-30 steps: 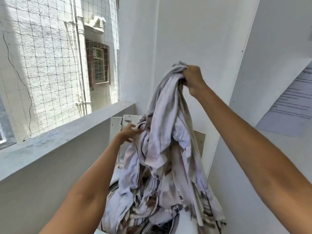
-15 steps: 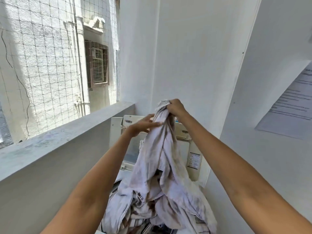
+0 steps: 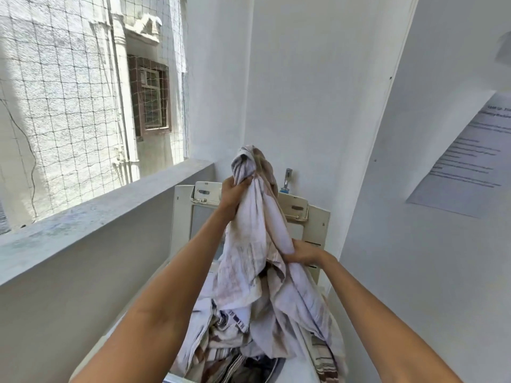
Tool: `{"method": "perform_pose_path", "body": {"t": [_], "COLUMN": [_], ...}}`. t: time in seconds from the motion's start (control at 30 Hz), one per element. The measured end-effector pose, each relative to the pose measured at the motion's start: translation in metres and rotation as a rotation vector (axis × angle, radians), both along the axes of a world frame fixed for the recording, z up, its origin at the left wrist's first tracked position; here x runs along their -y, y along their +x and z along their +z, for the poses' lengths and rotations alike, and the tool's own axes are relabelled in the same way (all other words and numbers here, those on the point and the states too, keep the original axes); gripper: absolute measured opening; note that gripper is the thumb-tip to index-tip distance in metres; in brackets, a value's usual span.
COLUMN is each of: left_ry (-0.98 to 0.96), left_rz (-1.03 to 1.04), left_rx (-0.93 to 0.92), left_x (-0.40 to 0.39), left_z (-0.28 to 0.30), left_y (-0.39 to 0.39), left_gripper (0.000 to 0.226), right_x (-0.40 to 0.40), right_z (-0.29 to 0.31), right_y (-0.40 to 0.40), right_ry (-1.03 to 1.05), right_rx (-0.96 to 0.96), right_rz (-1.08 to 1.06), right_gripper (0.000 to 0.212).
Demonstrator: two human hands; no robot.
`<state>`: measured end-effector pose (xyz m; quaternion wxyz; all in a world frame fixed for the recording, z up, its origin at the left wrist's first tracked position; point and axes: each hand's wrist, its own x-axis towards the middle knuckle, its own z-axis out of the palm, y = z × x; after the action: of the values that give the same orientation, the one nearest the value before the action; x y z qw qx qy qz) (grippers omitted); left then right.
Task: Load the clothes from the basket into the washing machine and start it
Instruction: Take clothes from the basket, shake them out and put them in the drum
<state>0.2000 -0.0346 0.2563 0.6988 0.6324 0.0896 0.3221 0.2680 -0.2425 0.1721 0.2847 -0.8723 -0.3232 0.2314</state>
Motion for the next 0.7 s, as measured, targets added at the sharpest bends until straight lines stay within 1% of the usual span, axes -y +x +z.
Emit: {"method": "perform_pose_path", "body": {"t": [0.07, 0.13, 0.2, 0.23, 0.27, 0.3, 0.33, 0.4, 0.43, 0.53, 0.57, 0.6, 0.63, 0.7], "left_ry": [0.004, 0.002, 0.002, 0.027, 0.073, 0.134, 0.205, 0.308, 0.299, 0.159, 0.133, 0.122, 0.129, 0.146], "left_rz": [0.036, 0.051, 0.068, 0.074, 0.067, 0.043, 0.010, -0.071, -0.127, -0.276, -0.306, -0.327, -0.327, -0.238], "left_rx": [-0.009, -0.015, -0.053, -0.085, -0.126, -0.171, -0.216, -0.274, -0.279, -0.197, -0.166, -0.126, -0.080, -0.020], "left_x": [-0.004, -0.012, -0.022, -0.026, -0.029, -0.031, -0.031, -0.031, -0.032, -0.049, -0.052, -0.051, -0.045, -0.028], "left_z": [-0.003, -0.005, -0.004, -0.003, -0.003, -0.002, 0.000, 0.004, 0.005, 0.005, 0.007, 0.010, 0.015, 0.019], "left_y": [-0.001, -0.005, -0.009, -0.011, -0.012, -0.014, -0.017, -0.021, -0.023, -0.022, -0.022, -0.024, -0.027, -0.021], "left_gripper": [0.012, 0.003, 0.005, 0.013, 0.024, 0.032, 0.036, 0.040, 0.046, 0.090, 0.094, 0.087, 0.074, 0.050], "right_x": [0.000, -0.005, -0.015, -0.022, -0.031, -0.042, -0.054, -0.078, -0.089, -0.108, -0.113, -0.117, -0.119, -0.120], "right_z": [0.002, 0.020, 0.048, 0.065, 0.084, 0.102, 0.121, 0.153, 0.168, 0.212, 0.222, 0.227, 0.227, 0.218], "right_y": [0.004, 0.003, -0.003, -0.006, -0.009, -0.012, -0.016, -0.020, -0.020, -0.025, -0.026, -0.026, -0.030, -0.042], "right_ry": [0.112, 0.240, 0.389, 0.449, 0.512, 0.609, 0.712, 0.876, 0.926, 1.062, 1.078, 1.066, 1.035, 0.907], "right_rx": [0.021, 0.093, 0.186, 0.228, 0.231, 0.183, 0.101, 0.004, -0.026, -0.072, -0.076, -0.082, -0.101, -0.152], "right_rz": [-0.072, -0.167, -0.277, -0.340, -0.411, -0.455, -0.461, -0.428, -0.407, -0.334, -0.296, -0.243, -0.172, 0.000], "right_gripper": [0.058, 0.036, 0.014, 0.010, 0.011, 0.013, 0.014, 0.016, 0.016, 0.019, 0.021, 0.022, 0.022, 0.024]}}
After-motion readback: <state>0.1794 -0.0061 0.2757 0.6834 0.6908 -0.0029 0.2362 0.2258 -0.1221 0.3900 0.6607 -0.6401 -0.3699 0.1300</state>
